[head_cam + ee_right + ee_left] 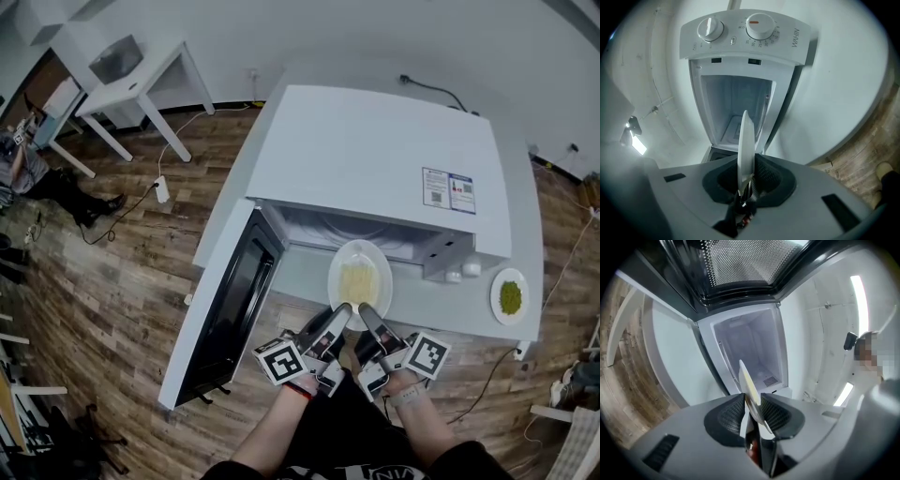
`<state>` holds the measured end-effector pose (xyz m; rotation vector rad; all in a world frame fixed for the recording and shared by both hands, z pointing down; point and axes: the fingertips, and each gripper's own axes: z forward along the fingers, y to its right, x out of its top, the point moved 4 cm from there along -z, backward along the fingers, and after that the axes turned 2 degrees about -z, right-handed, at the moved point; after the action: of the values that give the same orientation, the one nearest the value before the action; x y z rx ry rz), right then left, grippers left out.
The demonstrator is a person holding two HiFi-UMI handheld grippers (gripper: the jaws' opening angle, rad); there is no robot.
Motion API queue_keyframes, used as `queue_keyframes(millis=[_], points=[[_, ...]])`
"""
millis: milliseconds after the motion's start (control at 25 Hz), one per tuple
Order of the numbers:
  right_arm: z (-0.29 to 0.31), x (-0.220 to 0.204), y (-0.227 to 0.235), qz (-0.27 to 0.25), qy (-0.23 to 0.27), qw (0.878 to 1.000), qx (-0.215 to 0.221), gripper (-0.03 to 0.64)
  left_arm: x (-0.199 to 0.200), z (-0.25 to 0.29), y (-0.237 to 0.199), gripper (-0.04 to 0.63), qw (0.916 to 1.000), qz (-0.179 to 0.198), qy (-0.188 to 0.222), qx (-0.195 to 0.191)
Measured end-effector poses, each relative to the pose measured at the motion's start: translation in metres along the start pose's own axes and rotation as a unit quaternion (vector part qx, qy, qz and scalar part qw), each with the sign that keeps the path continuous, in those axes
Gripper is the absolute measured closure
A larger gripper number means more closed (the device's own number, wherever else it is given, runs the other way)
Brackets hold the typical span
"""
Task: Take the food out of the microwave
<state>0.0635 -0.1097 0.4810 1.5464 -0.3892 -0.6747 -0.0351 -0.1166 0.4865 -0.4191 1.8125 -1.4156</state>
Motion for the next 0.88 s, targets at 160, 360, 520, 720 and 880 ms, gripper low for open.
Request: queue_keyframes(millis=[160,360,520,720,880], points=[[-0.006,-0.006,-0.001,0.001,0.000,1.000,-0.003,0.552,-0.005,-0.006,0.002,0.495,1.0000,-0.006,-0.002,0.000],[-0.017,-0.012,-0.003,0.006,0.008,1.000,-0.006,0.552,-0.013,-0.012,0.007,0.495,0.9998,-0.010,-0.014,-0.001],[-0.030,-0.023,-0.010,0.005,0.015,1.000,-0.006,0.552,-0.021,-0.024,0.017,0.498,0.9996,-0.010,-0.025,-0.003],[-0.049,-0.041,-0.019,0.009,0.025,1.000,-0.006,0.552,-0.032,-0.042,0.031,0.499,0.9992,-0.006,-0.039,-0.002],[-0.063,-0.059,-0.026,0.013,0.030,0.999,-0.007,0.552,-0.040,-0.060,0.043,0.502,0.9989,-0.002,-0.046,0.001]])
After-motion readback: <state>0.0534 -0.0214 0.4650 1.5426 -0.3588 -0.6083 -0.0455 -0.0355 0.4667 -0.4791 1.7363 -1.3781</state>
